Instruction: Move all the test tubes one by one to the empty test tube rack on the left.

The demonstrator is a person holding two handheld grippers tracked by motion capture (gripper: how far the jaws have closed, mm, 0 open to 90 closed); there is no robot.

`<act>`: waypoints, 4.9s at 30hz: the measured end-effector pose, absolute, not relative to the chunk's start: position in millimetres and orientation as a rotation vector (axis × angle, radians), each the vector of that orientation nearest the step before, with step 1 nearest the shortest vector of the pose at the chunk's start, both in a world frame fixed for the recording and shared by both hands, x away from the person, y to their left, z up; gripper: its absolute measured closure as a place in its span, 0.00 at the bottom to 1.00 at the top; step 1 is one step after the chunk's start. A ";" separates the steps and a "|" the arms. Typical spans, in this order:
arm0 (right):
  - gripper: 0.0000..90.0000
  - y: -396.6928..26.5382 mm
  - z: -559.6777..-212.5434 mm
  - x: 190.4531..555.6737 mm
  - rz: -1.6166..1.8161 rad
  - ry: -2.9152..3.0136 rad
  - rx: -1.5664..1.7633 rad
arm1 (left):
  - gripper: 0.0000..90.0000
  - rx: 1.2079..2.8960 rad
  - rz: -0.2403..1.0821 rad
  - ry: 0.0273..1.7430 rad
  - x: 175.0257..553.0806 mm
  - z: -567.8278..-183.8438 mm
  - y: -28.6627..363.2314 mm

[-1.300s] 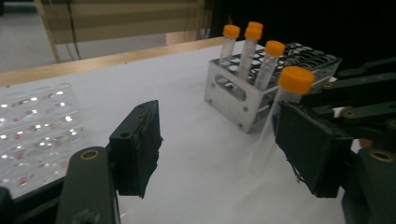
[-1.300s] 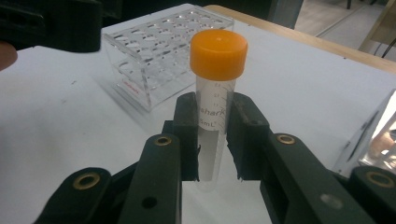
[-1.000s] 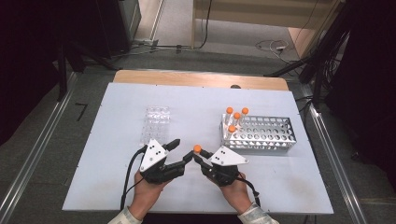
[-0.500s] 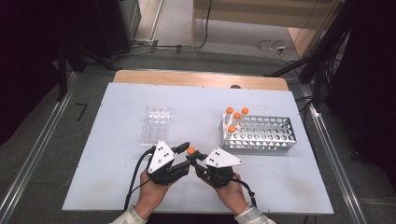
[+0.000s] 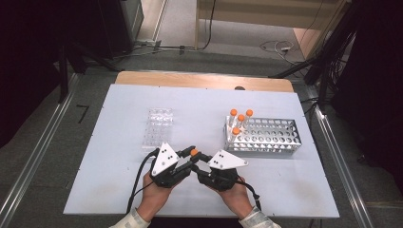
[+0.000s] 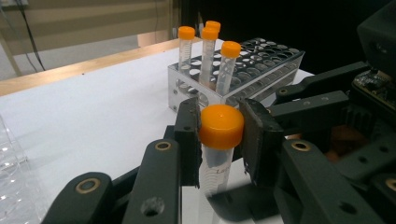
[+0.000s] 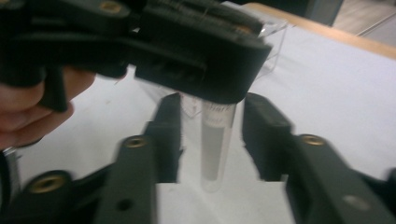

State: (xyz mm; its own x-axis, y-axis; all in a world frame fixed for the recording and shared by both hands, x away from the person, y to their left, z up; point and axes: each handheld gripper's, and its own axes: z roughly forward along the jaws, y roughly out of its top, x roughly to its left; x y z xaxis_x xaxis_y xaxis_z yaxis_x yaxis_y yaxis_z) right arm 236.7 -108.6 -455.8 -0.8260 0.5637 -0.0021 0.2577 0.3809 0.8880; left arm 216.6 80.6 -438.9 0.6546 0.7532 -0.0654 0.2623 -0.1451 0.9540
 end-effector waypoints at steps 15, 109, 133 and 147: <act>0.34 -177.7 -457.5 239.0 1.333 2.278 0.885 | 0.78 1.660 0.512 0.891 232.7 -430.9 106.6; 0.37 -219.3 -465.7 243.0 1.296 2.148 1.037 | 0.16 1.570 0.672 1.133 239.0 -441.6 150.0; 0.57 -202.6 -462.3 292.5 1.289 2.031 1.057 | 0.11 1.683 0.618 1.077 189.7 -465.0 145.5; 0.71 -191.4 -468.3 305.2 1.276 2.029 1.039 | 0.11 1.674 0.610 1.084 192.5 -469.5 147.5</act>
State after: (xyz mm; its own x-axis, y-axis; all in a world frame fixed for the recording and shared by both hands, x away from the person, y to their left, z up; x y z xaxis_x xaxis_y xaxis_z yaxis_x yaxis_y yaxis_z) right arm 305.2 -191.4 -468.3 -0.5686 0.8220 -0.0302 0.3288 0.2609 0.9076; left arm 192.5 147.5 -469.5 0.4696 0.8770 -0.1022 0.3680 -0.0892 0.9255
